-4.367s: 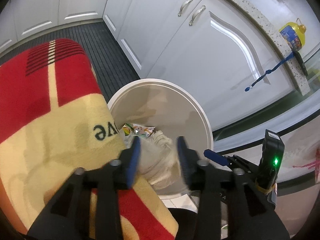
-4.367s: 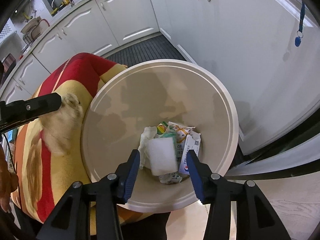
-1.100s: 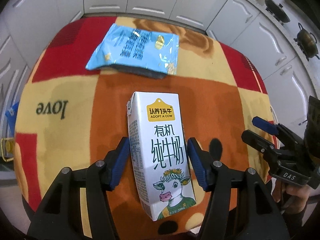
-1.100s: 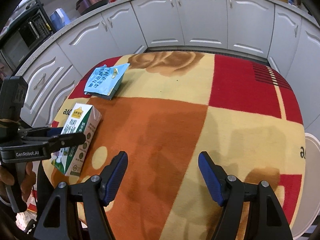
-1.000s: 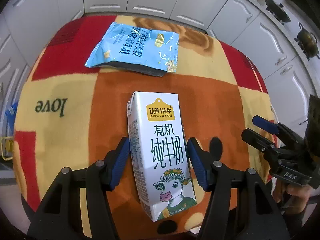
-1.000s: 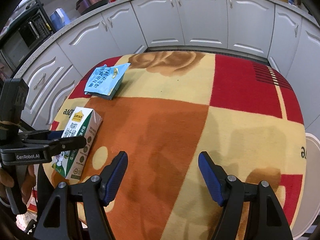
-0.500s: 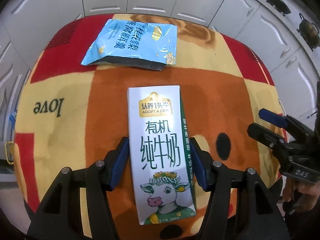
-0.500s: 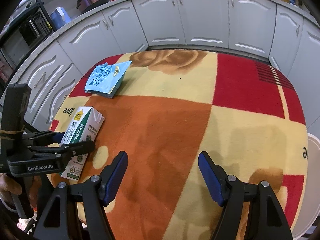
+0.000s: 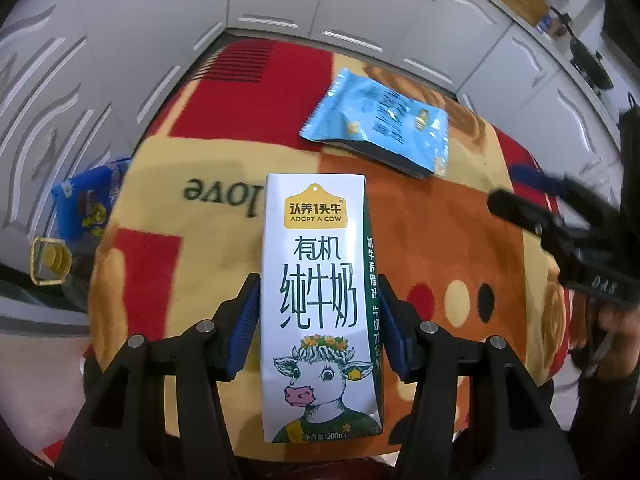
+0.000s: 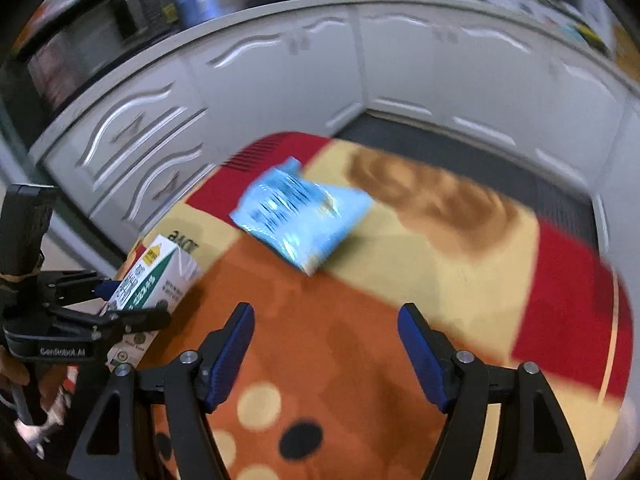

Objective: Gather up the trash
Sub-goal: 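Grasp the white milk carton with the left gripper while the right tool approaches the blue bag, then grasp the blue snack bag with the right gripper and lift it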

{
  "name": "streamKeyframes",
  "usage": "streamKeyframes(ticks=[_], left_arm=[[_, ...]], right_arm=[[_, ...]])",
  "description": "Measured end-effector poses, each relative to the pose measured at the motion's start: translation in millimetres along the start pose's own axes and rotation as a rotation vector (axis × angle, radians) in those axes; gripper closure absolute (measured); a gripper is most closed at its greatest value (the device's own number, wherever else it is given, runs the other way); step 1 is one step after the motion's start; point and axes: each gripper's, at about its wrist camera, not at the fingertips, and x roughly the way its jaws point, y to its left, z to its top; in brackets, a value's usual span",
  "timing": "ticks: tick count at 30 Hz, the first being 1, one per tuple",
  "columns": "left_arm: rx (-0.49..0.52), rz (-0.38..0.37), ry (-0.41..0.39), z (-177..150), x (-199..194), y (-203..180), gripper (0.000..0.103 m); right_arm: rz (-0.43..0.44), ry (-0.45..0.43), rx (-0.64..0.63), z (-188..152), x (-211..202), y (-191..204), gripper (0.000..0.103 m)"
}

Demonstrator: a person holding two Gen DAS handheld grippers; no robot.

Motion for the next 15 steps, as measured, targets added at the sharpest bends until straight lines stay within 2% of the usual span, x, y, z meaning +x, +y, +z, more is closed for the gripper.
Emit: streamKeyframes(ticks=[6, 13, 15], left_arm=[[-0.059, 0.001, -0.01, 6, -5, 13, 0.05], [-0.105, -0.003, -0.016, 22, 4, 22, 0.05], [-0.11, -0.004, -0.012, 25, 8, 23, 0.05]], right_arm=[[0.012, 0.039, -0.254, 47, 27, 26, 0.026], [0.02, 0.154, -0.41, 64, 76, 34, 0.026], [0.01, 0.17, -0.412, 67, 86, 31, 0.026]])
